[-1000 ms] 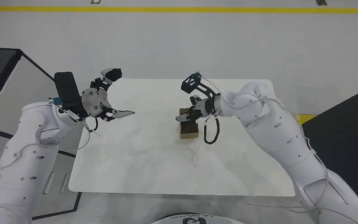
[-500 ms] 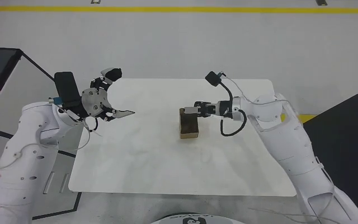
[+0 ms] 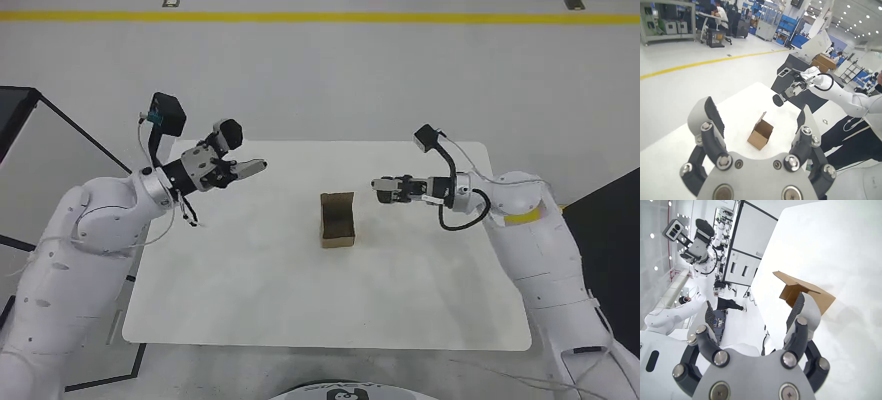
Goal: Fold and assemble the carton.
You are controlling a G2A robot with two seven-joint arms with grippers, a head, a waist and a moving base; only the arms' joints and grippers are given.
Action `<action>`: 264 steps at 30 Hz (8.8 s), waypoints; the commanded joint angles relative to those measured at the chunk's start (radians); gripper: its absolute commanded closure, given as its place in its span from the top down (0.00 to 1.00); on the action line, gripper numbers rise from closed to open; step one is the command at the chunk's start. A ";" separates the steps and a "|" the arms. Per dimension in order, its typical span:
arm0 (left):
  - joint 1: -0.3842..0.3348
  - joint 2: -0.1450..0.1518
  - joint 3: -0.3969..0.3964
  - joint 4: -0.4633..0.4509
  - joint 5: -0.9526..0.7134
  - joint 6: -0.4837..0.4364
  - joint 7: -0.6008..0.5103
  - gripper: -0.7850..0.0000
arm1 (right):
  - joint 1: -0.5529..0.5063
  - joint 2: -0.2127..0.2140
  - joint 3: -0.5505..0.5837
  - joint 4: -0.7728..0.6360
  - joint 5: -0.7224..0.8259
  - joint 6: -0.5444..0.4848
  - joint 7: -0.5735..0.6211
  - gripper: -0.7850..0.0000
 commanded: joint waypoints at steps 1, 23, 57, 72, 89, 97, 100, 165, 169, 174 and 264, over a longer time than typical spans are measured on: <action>0.004 0.000 0.000 0.005 0.022 -0.006 0.001 0.00 | 0.000 0.000 -0.001 -0.002 -0.002 0.001 -0.001 0.00; 0.087 -0.023 0.132 0.067 -0.276 0.429 -0.218 0.00 | -0.059 0.009 -0.031 0.105 0.010 -0.028 0.038 0.00; -0.077 -0.126 0.386 0.351 -0.683 0.619 -0.316 0.00 | -0.043 -0.017 -0.155 0.159 -0.025 0.022 -0.143 0.00; -0.138 -0.161 0.453 0.436 -0.707 0.592 -0.335 0.00 | 0.011 -0.043 -0.232 0.223 -0.043 0.052 -0.219 0.00; -0.180 -0.217 0.541 0.483 -0.716 0.581 -0.302 0.00 | -0.006 -0.054 -0.269 0.192 -0.109 0.113 -0.322 0.00; -0.199 -0.234 0.554 0.520 -0.715 0.559 -0.327 0.00 | 0.013 -0.063 -0.297 0.180 -0.135 0.131 -0.335 0.00; -0.206 -0.241 0.562 0.528 -0.719 0.549 -0.340 0.00 | 0.021 -0.068 -0.309 0.183 -0.144 0.137 -0.343 0.00; -0.327 -0.374 0.632 0.741 -0.662 0.512 -0.358 0.00 | 0.077 -0.087 -0.333 0.215 -0.207 0.233 -0.322 0.00; -0.322 -0.376 0.624 0.744 -0.657 0.512 -0.362 0.00 | 0.083 -0.091 -0.343 0.225 -0.210 0.237 -0.321 0.00; -0.316 -0.376 0.615 0.743 -0.649 0.513 -0.368 0.00 | 0.088 -0.096 -0.352 0.235 -0.213 0.240 -0.320 0.00; -0.248 -0.373 0.420 0.675 -0.613 0.481 -0.464 1.00 | 0.006 -0.075 -0.191 0.120 -0.144 0.167 -0.288 1.00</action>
